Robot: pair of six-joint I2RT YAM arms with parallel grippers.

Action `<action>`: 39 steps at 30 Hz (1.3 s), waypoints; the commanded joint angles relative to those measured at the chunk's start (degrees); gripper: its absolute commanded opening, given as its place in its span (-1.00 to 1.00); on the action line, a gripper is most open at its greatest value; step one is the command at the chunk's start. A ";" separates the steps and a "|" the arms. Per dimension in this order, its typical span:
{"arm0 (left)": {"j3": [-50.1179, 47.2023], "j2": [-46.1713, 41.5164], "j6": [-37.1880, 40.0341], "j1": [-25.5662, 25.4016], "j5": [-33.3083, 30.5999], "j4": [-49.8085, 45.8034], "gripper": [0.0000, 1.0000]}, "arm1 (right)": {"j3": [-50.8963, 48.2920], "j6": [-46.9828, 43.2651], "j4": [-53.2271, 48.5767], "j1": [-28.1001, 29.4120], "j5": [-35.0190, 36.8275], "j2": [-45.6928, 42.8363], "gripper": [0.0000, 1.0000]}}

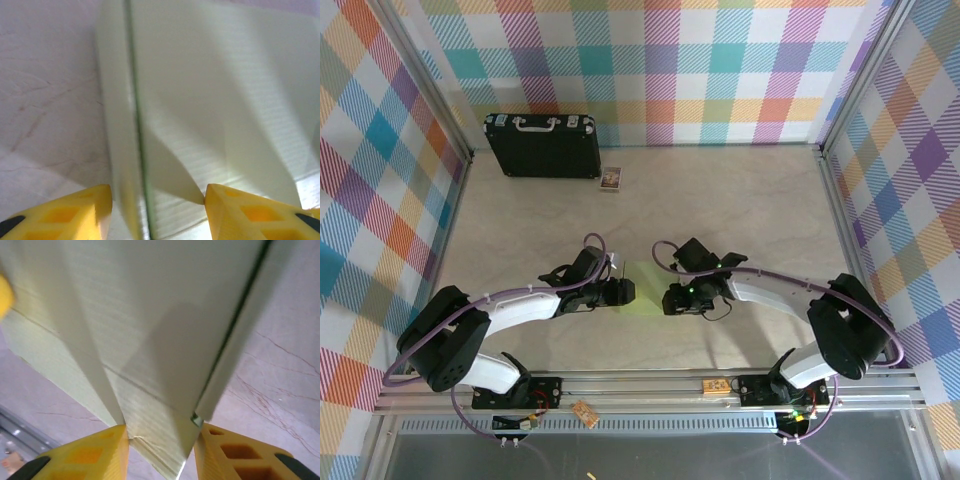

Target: Fold the paper box

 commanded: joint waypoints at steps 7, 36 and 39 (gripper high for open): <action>-0.80 -1.17 -1.02 -0.82 3.58 0.19 0.05 | 0.81 1.77 5.70 -1.48 -5.96 -1.15 -0.31; -7.31 -27.79 -2.96 -0.51 -11.07 -10.67 0.42 | -5.67 2.44 11.79 -5.34 -10.13 -2.92 -0.81; -10.21 -31.17 -5.01 -0.58 -7.05 -9.46 0.42 | -5.98 3.41 13.04 -5.57 -11.13 -3.52 -0.81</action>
